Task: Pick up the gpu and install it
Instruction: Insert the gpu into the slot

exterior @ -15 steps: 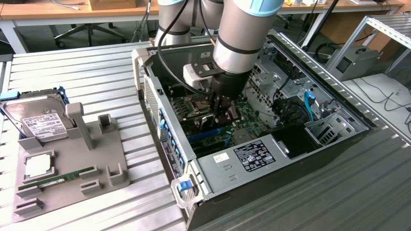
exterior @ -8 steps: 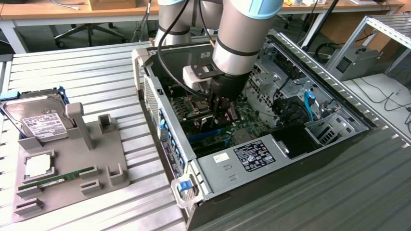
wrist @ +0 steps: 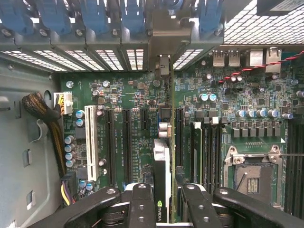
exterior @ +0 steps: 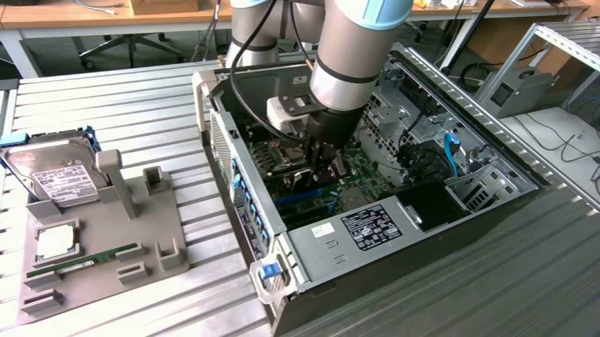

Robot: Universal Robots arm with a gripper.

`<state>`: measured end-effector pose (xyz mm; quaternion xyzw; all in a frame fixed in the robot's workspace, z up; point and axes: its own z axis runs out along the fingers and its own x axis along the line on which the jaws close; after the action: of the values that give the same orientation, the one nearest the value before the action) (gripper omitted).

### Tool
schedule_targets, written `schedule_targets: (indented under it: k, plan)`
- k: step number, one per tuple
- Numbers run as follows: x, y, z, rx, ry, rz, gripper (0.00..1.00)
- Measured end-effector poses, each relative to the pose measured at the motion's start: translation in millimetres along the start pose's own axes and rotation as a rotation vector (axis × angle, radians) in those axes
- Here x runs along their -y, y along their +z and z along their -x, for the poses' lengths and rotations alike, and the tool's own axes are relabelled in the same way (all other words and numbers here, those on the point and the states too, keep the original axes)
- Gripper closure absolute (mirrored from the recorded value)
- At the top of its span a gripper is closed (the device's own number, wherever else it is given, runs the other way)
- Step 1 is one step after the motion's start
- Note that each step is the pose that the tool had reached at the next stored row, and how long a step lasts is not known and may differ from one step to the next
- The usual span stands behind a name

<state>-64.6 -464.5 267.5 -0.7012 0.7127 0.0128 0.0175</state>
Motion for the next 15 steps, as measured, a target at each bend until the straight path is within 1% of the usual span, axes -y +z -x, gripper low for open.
schedule_targets:
  k: [15]
  plan:
    - [-1.2,2.8,-0.1,-0.0001,0.002,-0.0001,0.73]
